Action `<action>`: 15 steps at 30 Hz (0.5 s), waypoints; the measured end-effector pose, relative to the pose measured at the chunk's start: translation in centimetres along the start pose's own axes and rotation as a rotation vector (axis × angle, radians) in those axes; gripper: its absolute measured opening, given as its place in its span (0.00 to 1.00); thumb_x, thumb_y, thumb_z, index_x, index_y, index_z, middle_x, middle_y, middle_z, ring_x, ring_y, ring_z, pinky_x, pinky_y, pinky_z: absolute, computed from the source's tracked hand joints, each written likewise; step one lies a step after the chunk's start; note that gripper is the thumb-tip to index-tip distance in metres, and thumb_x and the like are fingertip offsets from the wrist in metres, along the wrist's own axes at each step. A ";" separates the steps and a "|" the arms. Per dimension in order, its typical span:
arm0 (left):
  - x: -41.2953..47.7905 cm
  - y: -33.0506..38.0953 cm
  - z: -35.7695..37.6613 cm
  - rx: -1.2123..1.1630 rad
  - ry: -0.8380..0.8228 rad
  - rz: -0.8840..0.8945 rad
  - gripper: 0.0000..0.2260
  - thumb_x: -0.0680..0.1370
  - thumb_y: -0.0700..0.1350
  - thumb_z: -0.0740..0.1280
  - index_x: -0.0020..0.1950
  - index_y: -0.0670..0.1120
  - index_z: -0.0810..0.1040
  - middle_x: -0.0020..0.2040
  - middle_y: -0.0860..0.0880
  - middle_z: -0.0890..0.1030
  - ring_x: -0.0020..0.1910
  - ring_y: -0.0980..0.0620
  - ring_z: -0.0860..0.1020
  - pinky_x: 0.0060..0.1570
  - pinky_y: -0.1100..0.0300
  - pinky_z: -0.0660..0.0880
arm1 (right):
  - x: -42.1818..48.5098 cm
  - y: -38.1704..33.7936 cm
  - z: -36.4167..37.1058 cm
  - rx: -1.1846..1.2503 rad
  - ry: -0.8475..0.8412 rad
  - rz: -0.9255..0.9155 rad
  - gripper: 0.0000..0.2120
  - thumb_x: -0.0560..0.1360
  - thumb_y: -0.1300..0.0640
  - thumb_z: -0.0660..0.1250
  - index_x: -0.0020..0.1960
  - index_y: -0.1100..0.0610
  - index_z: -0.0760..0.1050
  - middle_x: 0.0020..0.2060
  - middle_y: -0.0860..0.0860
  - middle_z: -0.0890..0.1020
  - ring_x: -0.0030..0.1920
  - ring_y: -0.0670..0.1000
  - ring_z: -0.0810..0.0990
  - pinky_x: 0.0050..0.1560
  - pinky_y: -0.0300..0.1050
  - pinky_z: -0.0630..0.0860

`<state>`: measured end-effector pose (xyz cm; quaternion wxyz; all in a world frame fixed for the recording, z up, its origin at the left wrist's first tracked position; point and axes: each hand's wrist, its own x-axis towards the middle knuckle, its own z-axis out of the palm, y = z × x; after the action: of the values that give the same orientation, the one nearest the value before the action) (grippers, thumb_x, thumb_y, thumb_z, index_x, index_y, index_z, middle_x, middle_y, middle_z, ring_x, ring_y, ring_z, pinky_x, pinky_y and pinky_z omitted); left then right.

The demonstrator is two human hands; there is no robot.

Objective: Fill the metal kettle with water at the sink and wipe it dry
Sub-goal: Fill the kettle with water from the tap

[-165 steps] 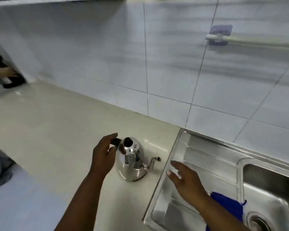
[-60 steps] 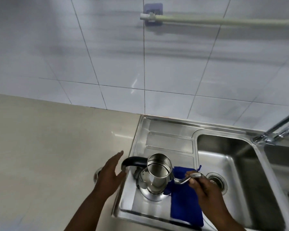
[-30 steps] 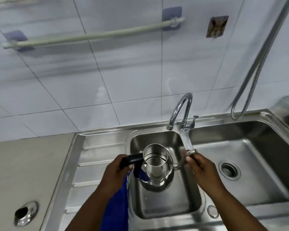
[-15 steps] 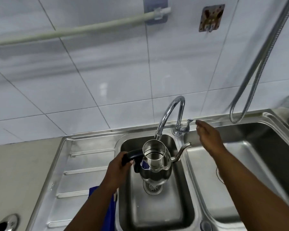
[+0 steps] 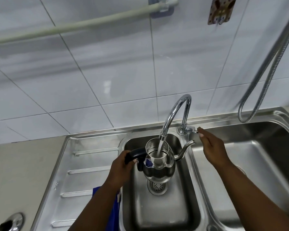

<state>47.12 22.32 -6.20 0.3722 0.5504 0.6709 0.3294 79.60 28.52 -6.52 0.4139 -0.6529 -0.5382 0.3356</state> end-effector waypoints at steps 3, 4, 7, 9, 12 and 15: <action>0.2 -0.1 0.1 -0.009 -0.004 0.006 0.07 0.76 0.41 0.69 0.52 0.50 0.77 0.43 0.52 0.81 0.40 0.65 0.77 0.41 0.73 0.72 | -2.2 0.8 0.5 0.026 0.137 -0.024 0.13 0.77 0.67 0.66 0.59 0.58 0.81 0.52 0.55 0.85 0.55 0.54 0.82 0.54 0.22 0.70; 0.3 -0.1 0.2 -0.016 -0.004 0.005 0.07 0.76 0.41 0.69 0.52 0.50 0.77 0.43 0.51 0.81 0.40 0.64 0.77 0.41 0.73 0.72 | -2.8 0.8 0.9 0.069 0.097 0.014 0.12 0.76 0.67 0.68 0.57 0.57 0.82 0.48 0.52 0.86 0.53 0.54 0.83 0.53 0.23 0.71; 0.5 -0.1 0.3 -0.011 -0.013 -0.001 0.07 0.76 0.42 0.69 0.53 0.49 0.76 0.44 0.51 0.82 0.43 0.58 0.78 0.43 0.67 0.72 | -3.4 1.1 2.5 0.152 -0.098 0.084 0.10 0.75 0.63 0.70 0.50 0.50 0.83 0.41 0.39 0.87 0.51 0.51 0.85 0.61 0.45 0.78; 0.7 -0.2 0.4 -0.009 -0.008 -0.005 0.07 0.76 0.42 0.69 0.53 0.49 0.76 0.44 0.50 0.81 0.44 0.55 0.78 0.43 0.65 0.71 | -3.2 1.6 3.1 0.171 -0.137 0.069 0.09 0.76 0.61 0.70 0.49 0.48 0.84 0.43 0.40 0.87 0.50 0.51 0.86 0.61 0.57 0.79; 1.0 -0.2 0.5 -0.002 -0.004 -0.001 0.07 0.76 0.42 0.69 0.53 0.48 0.76 0.45 0.48 0.82 0.44 0.53 0.79 0.43 0.65 0.72 | -2.7 2.3 3.5 0.166 -0.133 0.045 0.08 0.76 0.59 0.69 0.49 0.47 0.83 0.46 0.44 0.87 0.49 0.52 0.86 0.58 0.63 0.80; 1.4 -0.2 0.4 -0.002 -0.001 -0.014 0.08 0.76 0.42 0.69 0.54 0.48 0.76 0.45 0.47 0.82 0.45 0.51 0.79 0.43 0.64 0.72 | -2.3 2.4 3.7 0.168 -0.132 0.040 0.08 0.77 0.59 0.69 0.49 0.47 0.83 0.46 0.46 0.87 0.49 0.52 0.86 0.57 0.64 0.80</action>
<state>47.24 23.65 -6.77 0.3751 0.5456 0.6742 0.3272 76.88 26.78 -10.33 0.4241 -0.6031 -0.5210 0.4301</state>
